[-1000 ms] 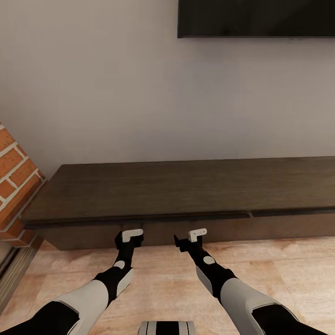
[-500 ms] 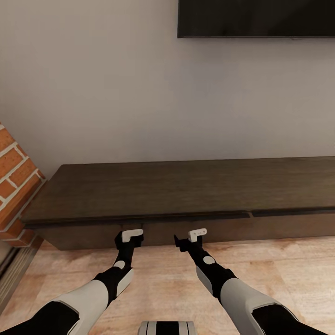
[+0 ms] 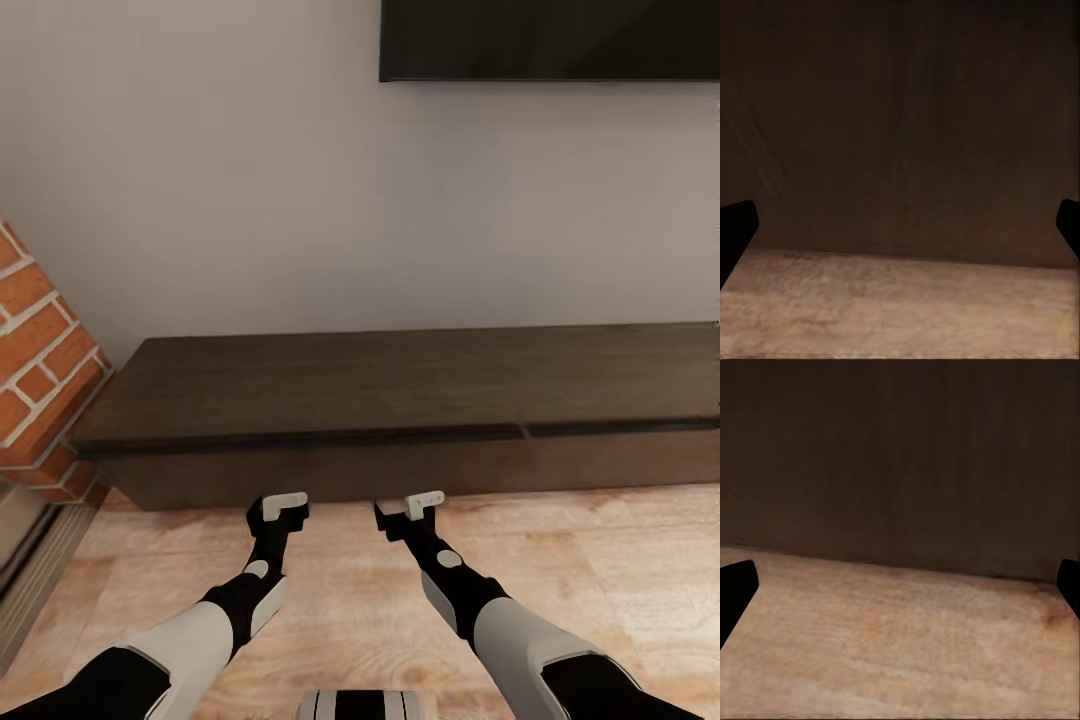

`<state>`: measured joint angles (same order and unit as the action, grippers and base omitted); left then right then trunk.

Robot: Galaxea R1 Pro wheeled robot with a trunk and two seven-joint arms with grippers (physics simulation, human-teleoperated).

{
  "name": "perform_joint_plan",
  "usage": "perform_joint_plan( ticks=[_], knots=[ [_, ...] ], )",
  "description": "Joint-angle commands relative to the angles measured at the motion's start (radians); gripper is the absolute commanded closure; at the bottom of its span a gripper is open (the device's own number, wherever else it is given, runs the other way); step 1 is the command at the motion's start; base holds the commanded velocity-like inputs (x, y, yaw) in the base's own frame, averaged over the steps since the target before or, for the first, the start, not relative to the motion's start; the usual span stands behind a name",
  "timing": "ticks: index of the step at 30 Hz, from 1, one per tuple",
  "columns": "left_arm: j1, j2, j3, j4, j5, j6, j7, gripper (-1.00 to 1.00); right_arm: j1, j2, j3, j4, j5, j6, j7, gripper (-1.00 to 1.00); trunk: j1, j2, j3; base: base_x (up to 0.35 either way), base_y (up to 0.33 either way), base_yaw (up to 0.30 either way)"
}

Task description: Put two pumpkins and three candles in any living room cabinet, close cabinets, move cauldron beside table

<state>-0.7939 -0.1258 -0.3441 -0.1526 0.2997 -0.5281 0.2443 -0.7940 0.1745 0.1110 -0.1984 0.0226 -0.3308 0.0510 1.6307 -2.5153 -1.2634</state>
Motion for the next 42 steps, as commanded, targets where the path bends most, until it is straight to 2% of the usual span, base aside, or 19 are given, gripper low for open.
perform_joint_plan(
  ticks=[1, 13, 19, 29, 40, 42],
  knots=[
    [-0.001, 0.0, -0.009, 0.001, 0.006, -0.003, 0.006, -1.0, -0.001, 0.0, 0.0, 0.001, 0.002, -0.003, 0.001, -1.0, 0.0, 0.0, -0.001, -0.127, 0.0, 0.0],
    [-0.001, 0.002, -0.007, 0.003, 0.011, 0.02, 0.006, -1.0, -0.001, 0.0, -0.005, -0.004, 0.001, 0.006, 0.001, -1.0, 0.0, 0.0, -0.001, -0.013, 0.0, 0.0],
    [-0.001, 0.013, -0.004, 0.056, 0.019, 0.028, 0.006, -1.0, -0.001, 0.0, -0.002, -0.004, 0.0, 0.009, 0.001, -1.0, 0.0, 0.0, 0.0, 0.0, 0.0, 0.0],
    [-0.001, 0.019, -0.003, 0.125, 0.094, 0.028, 0.004, -1.0, -0.001, 0.0, 0.002, -0.002, 0.002, 0.009, 0.004, -1.0, 0.0, 0.0, 0.014, 0.0, 0.0, 0.0],
    [-0.001, 0.017, -0.004, 0.156, 0.102, 0.029, 0.003, -1.0, -0.001, 0.0, 0.002, -0.001, 0.002, 0.009, 0.004, -1.0, 0.0, 0.0, 0.031, 0.0, 0.0, 0.0],
    [-0.001, 0.018, -0.004, 0.163, 0.103, 0.029, 0.003, -1.0, -0.001, 0.0, 0.002, -0.001, 0.002, 0.009, 0.004, -1.0, -0.001, 0.0, 0.042, 0.0, 0.0, 0.0]
  ],
)
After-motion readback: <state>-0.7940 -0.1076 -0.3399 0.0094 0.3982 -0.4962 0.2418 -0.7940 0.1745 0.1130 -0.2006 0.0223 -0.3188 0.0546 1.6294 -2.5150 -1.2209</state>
